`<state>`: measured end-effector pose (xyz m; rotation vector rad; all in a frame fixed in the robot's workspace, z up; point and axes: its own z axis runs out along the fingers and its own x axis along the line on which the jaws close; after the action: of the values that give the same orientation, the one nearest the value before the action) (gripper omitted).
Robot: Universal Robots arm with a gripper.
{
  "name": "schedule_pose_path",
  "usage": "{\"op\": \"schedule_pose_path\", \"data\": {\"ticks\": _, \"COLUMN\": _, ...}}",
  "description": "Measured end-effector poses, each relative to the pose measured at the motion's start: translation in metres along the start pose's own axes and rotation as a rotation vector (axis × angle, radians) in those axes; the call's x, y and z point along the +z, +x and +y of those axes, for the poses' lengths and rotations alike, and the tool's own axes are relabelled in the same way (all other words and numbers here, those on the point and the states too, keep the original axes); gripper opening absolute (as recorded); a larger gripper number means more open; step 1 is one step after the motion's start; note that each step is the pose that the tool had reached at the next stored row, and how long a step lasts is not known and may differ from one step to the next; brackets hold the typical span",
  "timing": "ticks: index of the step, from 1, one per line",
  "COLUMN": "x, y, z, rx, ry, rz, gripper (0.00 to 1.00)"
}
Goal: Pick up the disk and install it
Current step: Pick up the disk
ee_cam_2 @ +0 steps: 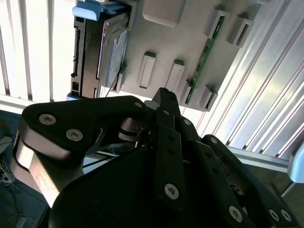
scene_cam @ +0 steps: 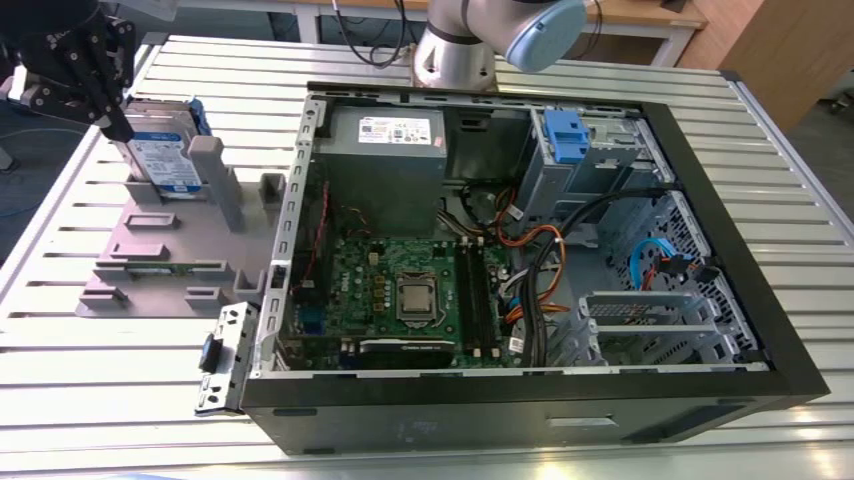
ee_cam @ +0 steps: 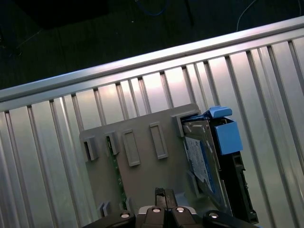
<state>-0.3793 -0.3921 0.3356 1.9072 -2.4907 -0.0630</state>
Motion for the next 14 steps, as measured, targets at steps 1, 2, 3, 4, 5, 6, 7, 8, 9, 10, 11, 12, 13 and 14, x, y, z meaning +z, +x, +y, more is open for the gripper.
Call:
{"op": "schedule_pose_path", "data": {"ticks": 1, "x": 0.0000, "y": 0.0000, "z": 0.0000, "rx": 0.000, "ry": -0.0001, "rz": 0.0000, "gripper": 0.11}}
{"op": "schedule_pose_path", "data": {"ticks": 2, "x": 0.0000, "y": 0.0000, "z": 0.0000, "rx": -0.001, "ry": -0.0001, "rz": 0.0000, "gripper": 0.11}}
{"op": "schedule_pose_path", "data": {"ticks": 3, "x": 0.0000, "y": 0.0000, "z": 0.0000, "rx": -0.001, "ry": -0.0001, "rz": 0.0000, "gripper": 0.11}}
{"op": "schedule_pose_path", "data": {"ticks": 4, "x": 0.0000, "y": 0.0000, "z": 0.0000, "rx": -0.002, "ry": -0.0001, "rz": 0.0001, "gripper": 0.11}}
{"op": "schedule_pose_path", "data": {"ticks": 5, "x": 0.0000, "y": 0.0000, "z": 0.0000, "rx": -0.002, "ry": -0.0001, "rz": 0.0001, "gripper": 0.11}}
{"op": "schedule_pose_path", "data": {"ticks": 6, "x": 0.0000, "y": 0.0000, "z": 0.0000, "rx": -0.003, "ry": -0.0001, "rz": 0.0001, "gripper": 0.11}}
{"op": "schedule_pose_path", "data": {"ticks": 7, "x": 0.0000, "y": -0.0001, "z": 0.0001, "rx": -0.003, "ry": -0.0001, "rz": 0.0001, "gripper": 0.11}}
{"op": "schedule_pose_path", "data": {"ticks": 8, "x": 0.0000, "y": -0.0001, "z": 0.0001, "rx": -0.004, "ry": -0.0001, "rz": 0.0002, "gripper": 0.11}}
{"op": "schedule_pose_path", "data": {"ticks": 9, "x": 0.0000, "y": -0.0001, "z": 0.0001, "rx": -0.004, "ry": -0.0001, "rz": 0.0002, "gripper": 0.11}}
{"op": "schedule_pose_path", "data": {"ticks": 10, "x": 0.0000, "y": 0.0000, "z": 0.0001, "rx": -0.005, "ry": -0.0001, "rz": 0.0002, "gripper": 0.11}}
{"op": "schedule_pose_path", "data": {"ticks": 11, "x": 0.0000, "y": 0.0000, "z": 0.0000, "rx": -0.005, "ry": -0.0001, "rz": 0.0002, "gripper": 0.11}}
{"op": "schedule_pose_path", "data": {"ticks": 12, "x": 0.0000, "y": 0.0000, "z": 0.0000, "rx": -0.006, "ry": -0.0002, "rz": 0.0002, "gripper": 0.11}}
{"op": "schedule_pose_path", "data": {"ticks": 13, "x": 0.0000, "y": 0.0000, "z": 0.0000, "rx": -0.006, "ry": -0.0002, "rz": 0.0003, "gripper": 0.11}}
{"op": "schedule_pose_path", "data": {"ticks": 14, "x": 0.0000, "y": 0.0000, "z": 0.0000, "rx": -0.007, "ry": -0.0002, "rz": 0.0003, "gripper": 0.11}}
